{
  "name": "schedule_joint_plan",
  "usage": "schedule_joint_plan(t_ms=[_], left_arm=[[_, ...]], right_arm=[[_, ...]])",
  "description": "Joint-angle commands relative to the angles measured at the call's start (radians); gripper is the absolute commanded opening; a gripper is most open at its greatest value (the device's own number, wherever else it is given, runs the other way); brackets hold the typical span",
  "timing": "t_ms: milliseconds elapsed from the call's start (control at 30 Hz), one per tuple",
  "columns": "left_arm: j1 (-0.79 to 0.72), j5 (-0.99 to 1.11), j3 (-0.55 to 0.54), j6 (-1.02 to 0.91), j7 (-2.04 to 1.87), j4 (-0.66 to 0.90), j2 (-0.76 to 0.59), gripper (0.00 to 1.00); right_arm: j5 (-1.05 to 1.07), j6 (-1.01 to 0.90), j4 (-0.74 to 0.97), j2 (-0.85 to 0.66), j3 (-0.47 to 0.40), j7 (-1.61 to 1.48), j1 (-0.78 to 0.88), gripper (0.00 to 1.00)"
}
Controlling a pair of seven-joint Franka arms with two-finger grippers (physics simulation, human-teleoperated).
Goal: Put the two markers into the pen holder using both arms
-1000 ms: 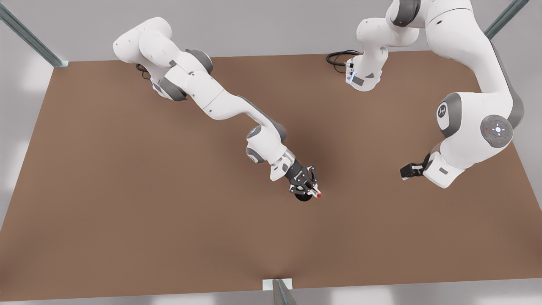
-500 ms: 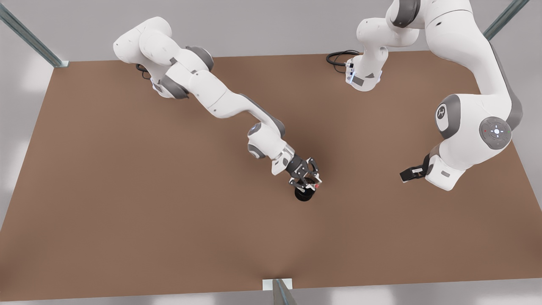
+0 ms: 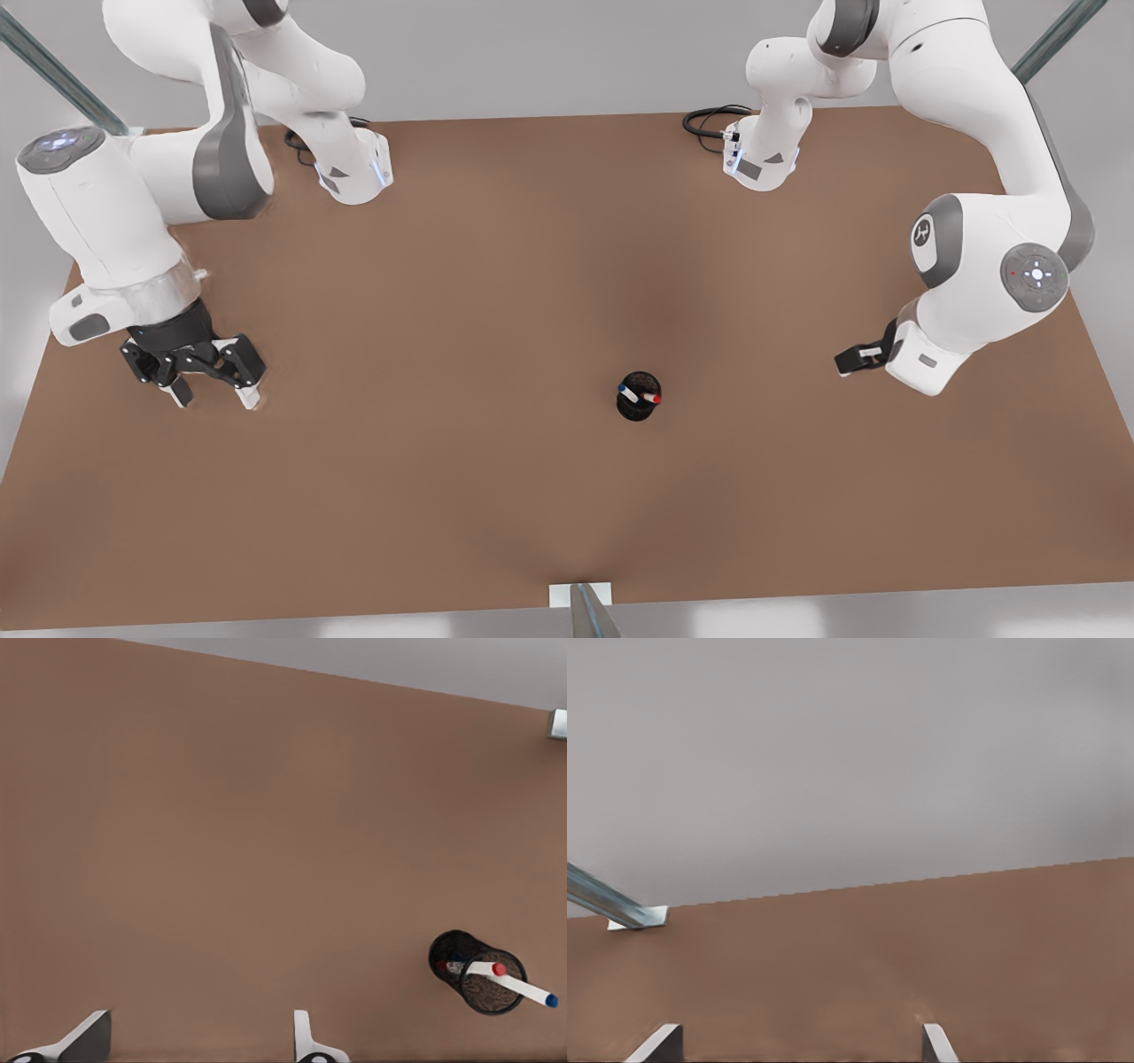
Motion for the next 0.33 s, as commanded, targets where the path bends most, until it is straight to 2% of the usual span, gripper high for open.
schedule_joint_plan(t_ms=[0,33,133,300], left_arm=[[-0.001,0.002,-0.002,-0.035,0.158,0.002,-0.001,1.0],[-0.001,0.002,-0.002,-0.035,0.158,0.001,-0.001,1.0],[-0.001,0.002,-0.002,-0.043,0.158,0.002,-0.003,1.0],[-0.008,0.002,-0.002,-0.049,0.158,0.001,-0.003,1.0]], right_arm=[[0.04,-0.508,0.078,0.053,-0.069,-0.276,0.007,1.0],[0.041,-0.592,0.219,0.139,-0.069,-0.275,0.009,1.0],[0.04,-0.526,0.214,0.139,-0.078,-0.27,0.046,1.0],[0.035,-0.522,0.213,0.142,-0.069,-0.266,0.052,1.0]])
